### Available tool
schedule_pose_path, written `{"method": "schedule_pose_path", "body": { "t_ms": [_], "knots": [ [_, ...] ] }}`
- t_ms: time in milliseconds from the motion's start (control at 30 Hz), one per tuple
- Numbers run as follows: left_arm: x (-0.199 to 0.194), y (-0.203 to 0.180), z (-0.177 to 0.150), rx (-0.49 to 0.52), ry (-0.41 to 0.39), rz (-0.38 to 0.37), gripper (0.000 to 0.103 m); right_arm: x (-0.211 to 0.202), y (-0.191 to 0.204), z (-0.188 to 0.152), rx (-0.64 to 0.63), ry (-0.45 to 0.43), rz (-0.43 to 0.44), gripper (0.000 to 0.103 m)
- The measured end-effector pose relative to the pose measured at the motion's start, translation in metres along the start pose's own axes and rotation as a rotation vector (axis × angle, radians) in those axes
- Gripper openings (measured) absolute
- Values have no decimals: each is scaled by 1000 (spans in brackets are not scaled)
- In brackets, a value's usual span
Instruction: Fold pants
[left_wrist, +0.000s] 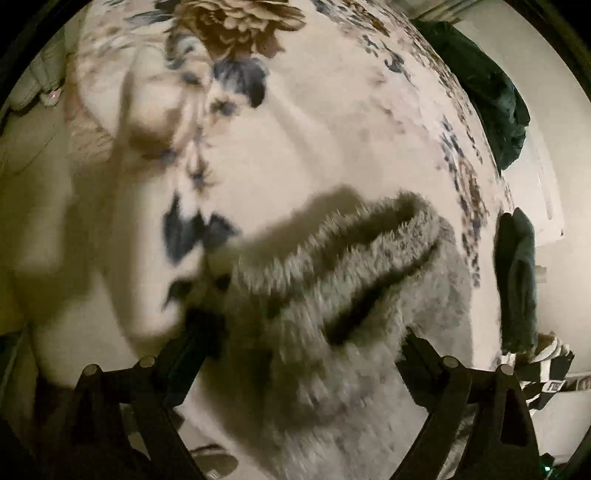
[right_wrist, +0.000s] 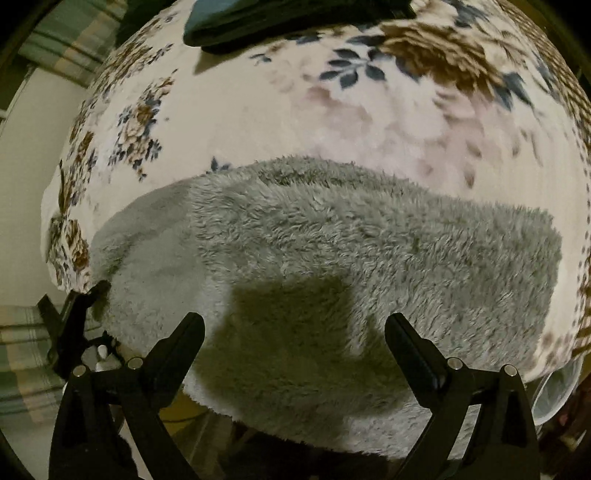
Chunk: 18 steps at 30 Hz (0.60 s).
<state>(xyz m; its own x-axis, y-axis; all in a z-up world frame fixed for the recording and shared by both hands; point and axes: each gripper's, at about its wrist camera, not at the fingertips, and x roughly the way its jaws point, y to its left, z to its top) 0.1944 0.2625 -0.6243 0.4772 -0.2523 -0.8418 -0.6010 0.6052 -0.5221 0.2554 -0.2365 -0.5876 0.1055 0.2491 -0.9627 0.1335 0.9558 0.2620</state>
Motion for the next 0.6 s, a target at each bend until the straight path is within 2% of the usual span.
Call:
{"method": "schedule_pose_path", "body": {
  "t_ms": [33,100,133,267,367,500,600],
  "knots": [
    [1,-6,-1,23,-20,3,74,2,1,0,-3,1,-9,100],
    [-3,-14,-1,84,-55,-7,33,5,0,3,2,3,-9,100],
    [-7,-19,-3,117,-63,0,29,6,0,4,6,4,-9,100],
    [-30,-41,-13,194,-143,-34,24,5,-5,3,29,-9,-4,100],
    [-69,-65,-22,235,-194,-98,24,-2,-15,0,49,-24,8,100],
    [-121,-124,-49,344,-231,-211,24,-13,-40,-13,103,-49,31,100],
    [-148,-183,-85,456,-210,-304,24,-26,-68,-26,161,-76,49,100]
  ]
}}
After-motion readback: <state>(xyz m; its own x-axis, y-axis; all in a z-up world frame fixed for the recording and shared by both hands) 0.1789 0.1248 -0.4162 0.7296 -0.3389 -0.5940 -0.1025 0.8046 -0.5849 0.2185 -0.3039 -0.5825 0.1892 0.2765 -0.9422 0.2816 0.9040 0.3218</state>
